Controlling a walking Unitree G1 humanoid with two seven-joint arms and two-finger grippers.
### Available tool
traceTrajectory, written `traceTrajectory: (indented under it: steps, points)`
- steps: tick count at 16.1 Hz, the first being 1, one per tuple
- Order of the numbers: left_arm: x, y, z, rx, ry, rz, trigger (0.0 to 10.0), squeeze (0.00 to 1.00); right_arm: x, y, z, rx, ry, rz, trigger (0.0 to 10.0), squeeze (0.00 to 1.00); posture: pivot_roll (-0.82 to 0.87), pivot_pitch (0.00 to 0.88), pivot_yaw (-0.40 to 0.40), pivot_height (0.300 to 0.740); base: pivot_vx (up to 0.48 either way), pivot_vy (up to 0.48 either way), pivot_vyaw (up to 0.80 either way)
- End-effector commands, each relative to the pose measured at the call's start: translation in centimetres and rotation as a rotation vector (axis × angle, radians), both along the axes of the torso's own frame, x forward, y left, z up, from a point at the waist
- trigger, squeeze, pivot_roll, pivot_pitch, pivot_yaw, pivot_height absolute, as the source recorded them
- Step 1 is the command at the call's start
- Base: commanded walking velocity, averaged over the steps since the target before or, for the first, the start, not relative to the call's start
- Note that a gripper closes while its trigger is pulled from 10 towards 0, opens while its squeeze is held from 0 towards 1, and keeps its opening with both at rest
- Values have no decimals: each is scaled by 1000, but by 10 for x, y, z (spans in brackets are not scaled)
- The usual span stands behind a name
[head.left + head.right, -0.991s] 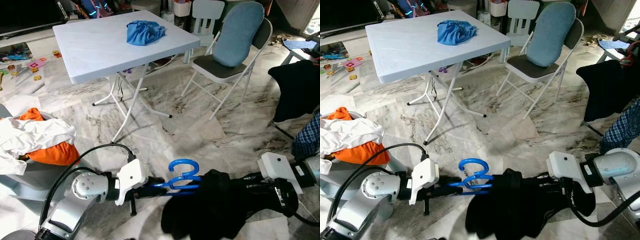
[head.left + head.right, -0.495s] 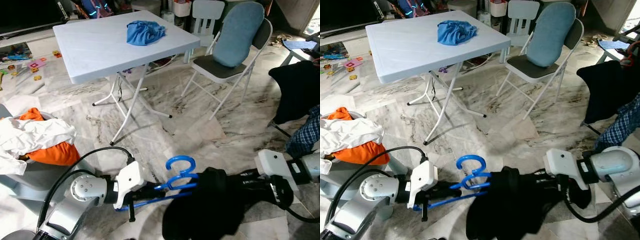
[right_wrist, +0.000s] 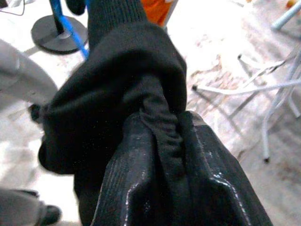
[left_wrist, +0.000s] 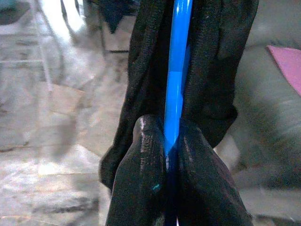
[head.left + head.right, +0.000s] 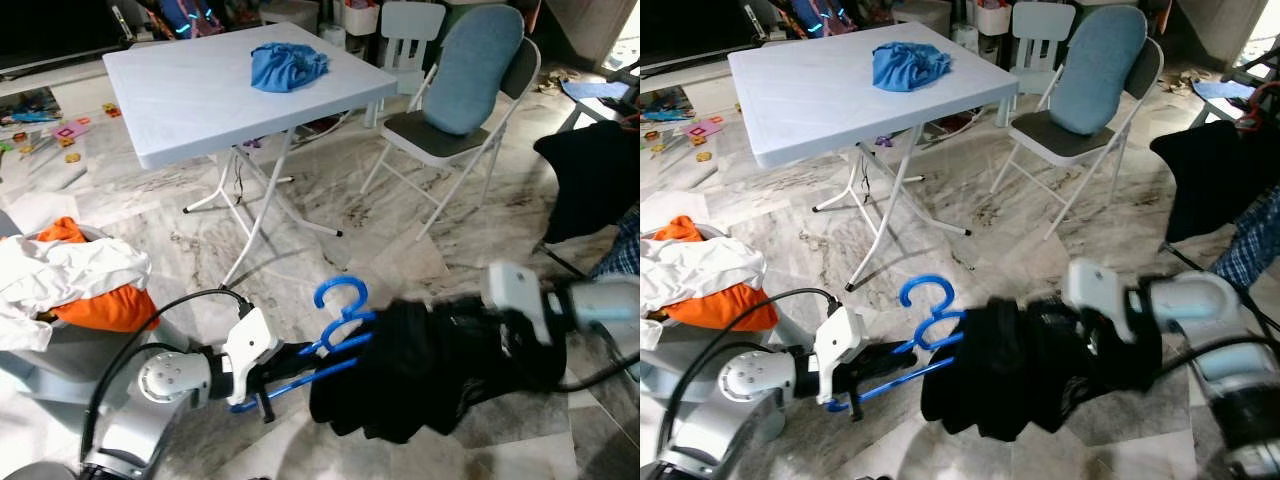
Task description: Hang hanger
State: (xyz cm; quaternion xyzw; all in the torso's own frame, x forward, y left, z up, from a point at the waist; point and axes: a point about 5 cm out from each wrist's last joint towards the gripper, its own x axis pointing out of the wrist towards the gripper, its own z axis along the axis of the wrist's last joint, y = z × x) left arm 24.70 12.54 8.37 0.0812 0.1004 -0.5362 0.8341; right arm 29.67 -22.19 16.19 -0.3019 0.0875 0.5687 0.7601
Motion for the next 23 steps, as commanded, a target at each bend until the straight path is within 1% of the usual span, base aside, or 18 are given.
traceTrajectory:
  steps: [1, 2, 6, 9, 11, 13, 14, 15, 19, 20, 21, 23]
  points:
    - [5, -2, 7, -39, -55, 43, 0, 0, 12, 10, 9, 30, -106, -27, 10000, 1000, -137, 39, 4, 740, 0, 0, 0]
    - [5, -3, 7, -53, -57, 59, 0, 0, 17, 13, 10, 45, -133, -60, 10000, 1000, -135, 38, 2, 740, 0, 0, 0]
    - [7, -6, 7, -87, -67, 97, 0, 0, 24, 19, 6, 52, -184, -94, 10000, 1000, -136, 38, -3, 740, 0, 0, 0]
    - [7, -10, 7, -104, -70, 93, 0, 0, 34, 24, 8, 52, -261, -133, 10000, 1000, -137, 38, -1, 740, 0, 0, 0]
    - [7, -11, 7, -107, -67, 92, 0, 0, 37, 25, 9, 41, -286, -153, 10000, 1000, -137, 38, -2, 740, 0, 0, 0]
    - [8, -11, 6, -121, -56, 130, 0, 0, 44, 25, 11, 48, -321, -215, 10000, 1000, -132, 36, -4, 740, 0, 0, 0]
    - [11, -9, 5, -134, -48, 174, 0, 0, 48, 25, 11, 59, -340, -265, 10000, 1000, -129, 34, -6, 740, 0, 0, 0]
    - [12, -7, 4, -141, -43, 197, 0, 0, 51, 26, 11, 66, -347, -301, 10000, 1000, -129, 33, -6, 740, 0, 0, 0]
    - [15, -6, 4, -147, -45, 223, 0, 0, 56, 27, 9, 74, -386, -376, 10000, 1000, -126, 23, -4, 740, 0, 0, 0]
    - [17, -5, 5, -154, -45, 241, 0, 0, 61, 25, 13, 68, -436, -427, 10000, 1000, -126, 21, -3, 740, 0, 0, 0]
    - [18, -5, 5, -156, -45, 247, 0, 0, 63, 25, 14, 65, -449, -440, 10000, 1000, -126, 21, -3, 740, 0, 0, 0]
    - [19, -5, 5, -151, -50, 250, 0, 0, 67, 21, 17, 74, -449, -489, 10000, 1000, -126, 21, -6, 740, 0, 0, 0]
